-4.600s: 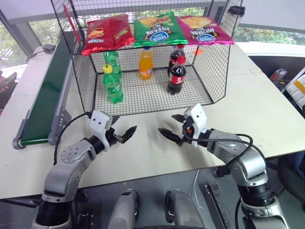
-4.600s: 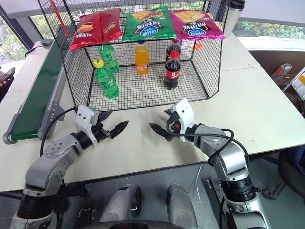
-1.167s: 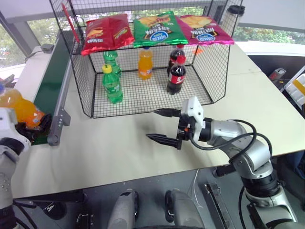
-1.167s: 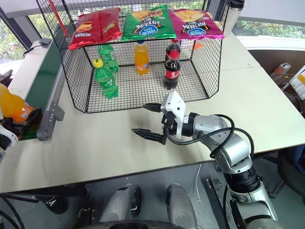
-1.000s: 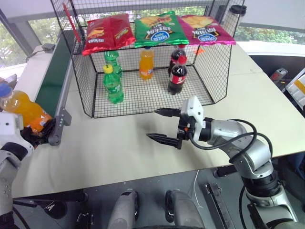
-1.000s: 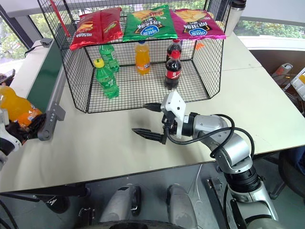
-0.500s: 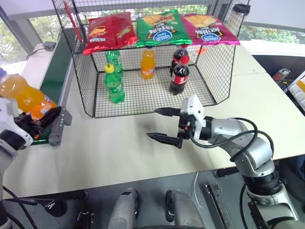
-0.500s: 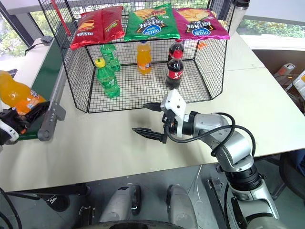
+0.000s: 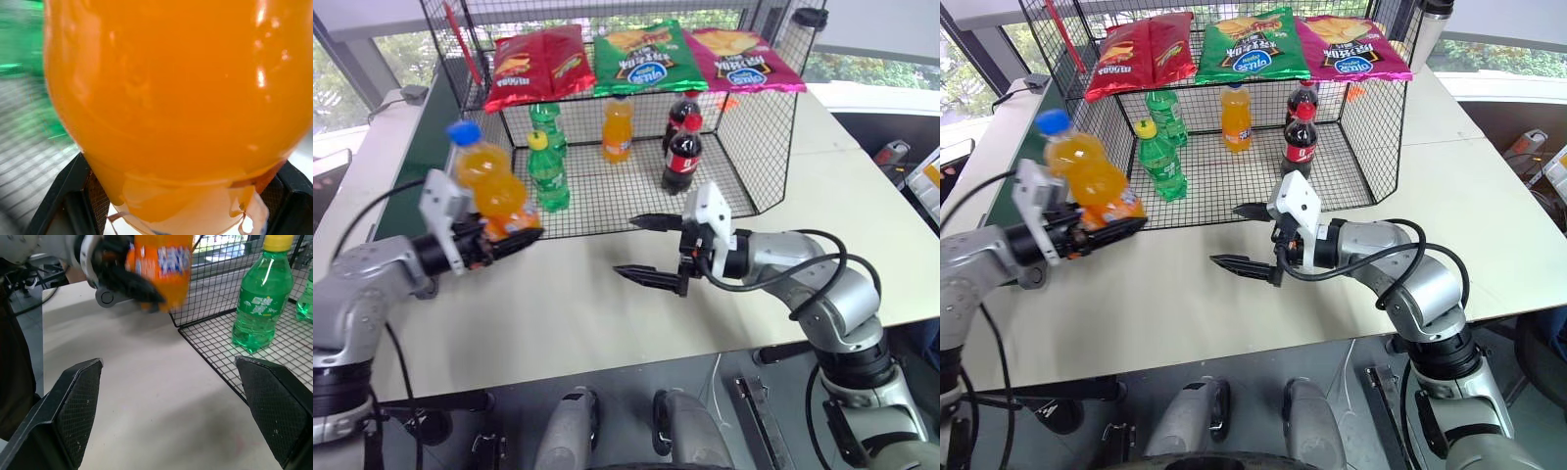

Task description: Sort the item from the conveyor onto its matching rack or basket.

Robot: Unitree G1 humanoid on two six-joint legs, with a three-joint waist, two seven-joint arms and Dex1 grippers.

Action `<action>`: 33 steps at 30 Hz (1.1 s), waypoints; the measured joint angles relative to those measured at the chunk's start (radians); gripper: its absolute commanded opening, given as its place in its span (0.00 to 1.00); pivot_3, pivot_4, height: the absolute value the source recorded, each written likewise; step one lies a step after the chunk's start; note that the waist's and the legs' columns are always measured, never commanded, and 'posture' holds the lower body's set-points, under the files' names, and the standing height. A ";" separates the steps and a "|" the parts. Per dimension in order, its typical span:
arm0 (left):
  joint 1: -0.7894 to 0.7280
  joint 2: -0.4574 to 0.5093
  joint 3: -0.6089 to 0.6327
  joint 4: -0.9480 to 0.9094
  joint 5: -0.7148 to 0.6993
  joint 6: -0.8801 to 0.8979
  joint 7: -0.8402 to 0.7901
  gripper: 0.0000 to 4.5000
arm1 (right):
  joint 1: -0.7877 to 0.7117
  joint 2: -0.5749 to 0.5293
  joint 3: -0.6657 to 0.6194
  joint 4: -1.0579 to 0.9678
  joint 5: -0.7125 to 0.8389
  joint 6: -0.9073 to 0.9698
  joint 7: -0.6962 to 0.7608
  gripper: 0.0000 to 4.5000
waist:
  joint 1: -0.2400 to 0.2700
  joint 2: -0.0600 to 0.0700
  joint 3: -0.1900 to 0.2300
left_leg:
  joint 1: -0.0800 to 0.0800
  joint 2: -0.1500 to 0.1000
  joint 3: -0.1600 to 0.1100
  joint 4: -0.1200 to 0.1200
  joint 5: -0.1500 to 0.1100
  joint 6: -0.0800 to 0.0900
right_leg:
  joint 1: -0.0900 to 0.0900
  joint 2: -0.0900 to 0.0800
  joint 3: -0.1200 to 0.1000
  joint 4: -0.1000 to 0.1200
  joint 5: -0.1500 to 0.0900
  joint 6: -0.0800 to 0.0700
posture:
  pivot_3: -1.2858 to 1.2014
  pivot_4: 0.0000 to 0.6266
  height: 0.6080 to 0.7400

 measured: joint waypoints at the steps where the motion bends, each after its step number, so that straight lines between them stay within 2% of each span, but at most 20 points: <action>1: -0.011 -0.009 -0.025 0.001 0.008 -0.008 -0.010 0.66 | -0.001 0.002 0.001 0.000 0.000 0.002 -0.002 1.00 | 0.000 0.000 0.000 | 0.000 0.000 0.000 0.000 0.000 0.000 | 0.000 0.000 0.000 0.000 0.000 0.001 | 0.52 0.24 0.99; 6: -0.069 -0.065 -0.138 0.021 0.064 -0.051 -0.060 0.66 | -0.002 0.021 0.001 0.006 -0.003 0.004 -0.031 1.00 | -0.002 0.000 0.000 | 0.000 0.000 0.000 0.001 0.000 0.000 | 0.000 0.002 0.000 0.002 0.001 0.002 | 0.52 0.24 0.99; 14: -0.087 -0.103 -0.241 0.073 0.144 -0.121 -0.144 0.66 | -0.024 0.049 -0.002 0.038 -0.004 0.011 -0.081 1.00 | -0.002 0.000 0.000 | 0.001 0.000 0.000 0.006 0.000 0.000 | 0.000 0.003 -0.001 0.008 0.001 0.002 | 0.52 0.24 0.99; 20: -0.130 -0.167 -0.337 0.117 0.221 -0.189 -0.192 0.66 | -0.035 0.081 -0.002 0.062 -0.004 0.014 -0.113 1.00 | 0.001 0.000 0.000 | 0.000 0.000 0.000 0.013 0.000 0.000 | 0.001 0.003 0.000 0.013 0.001 0.002 | 0.52 0.24 0.99; 33: -0.170 -0.244 -0.376 0.176 0.289 -0.251 -0.224 0.66 | -0.041 0.116 -0.002 0.062 -0.001 0.057 -0.147 1.00 | 0.000 0.000 0.000 | 0.000 0.001 0.000 0.014 0.000 0.001 | 0.000 0.003 0.000 0.015 0.001 0.002 | 0.52 0.24 0.99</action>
